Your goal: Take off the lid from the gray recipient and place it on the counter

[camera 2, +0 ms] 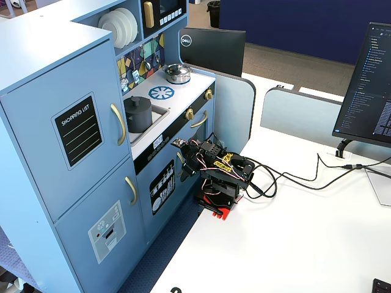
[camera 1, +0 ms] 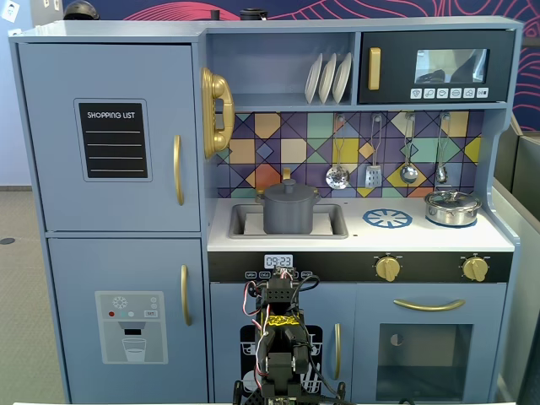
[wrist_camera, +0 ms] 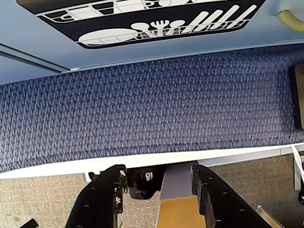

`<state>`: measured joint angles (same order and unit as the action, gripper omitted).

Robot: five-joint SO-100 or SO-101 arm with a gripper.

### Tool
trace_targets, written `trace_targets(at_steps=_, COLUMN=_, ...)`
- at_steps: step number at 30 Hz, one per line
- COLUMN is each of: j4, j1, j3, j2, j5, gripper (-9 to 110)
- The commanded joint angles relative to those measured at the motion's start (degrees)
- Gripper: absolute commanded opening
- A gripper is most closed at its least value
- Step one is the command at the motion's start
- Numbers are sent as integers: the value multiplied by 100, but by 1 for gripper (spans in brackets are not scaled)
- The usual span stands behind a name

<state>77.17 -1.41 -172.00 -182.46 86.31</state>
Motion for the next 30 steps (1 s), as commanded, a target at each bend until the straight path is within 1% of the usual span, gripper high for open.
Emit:
trace_targets(at_steps=1, j4=1055, j1=281, j3=0, j2=35, j5=176, gripper=0)
trace_targets(at_steps=13, j4=1037, j1=281, j3=0, j2=35, j5=158, gripper=0)
trace_targets(at_steps=16, j4=686, j1=369, j3=158, j2=35, j5=44, gripper=0)
trace_targets(at_steps=20, j4=-149, j1=369, j3=1468, j2=659, j5=-211, gripper=0)
trace_targets(at_steps=26, j4=-1178, j1=510, j3=4421, j2=1837, j5=88, gripper=0)
trace_targets(at_steps=30, j4=-1960, j1=466, j3=5555, j2=2215, j5=475, gripper=0)
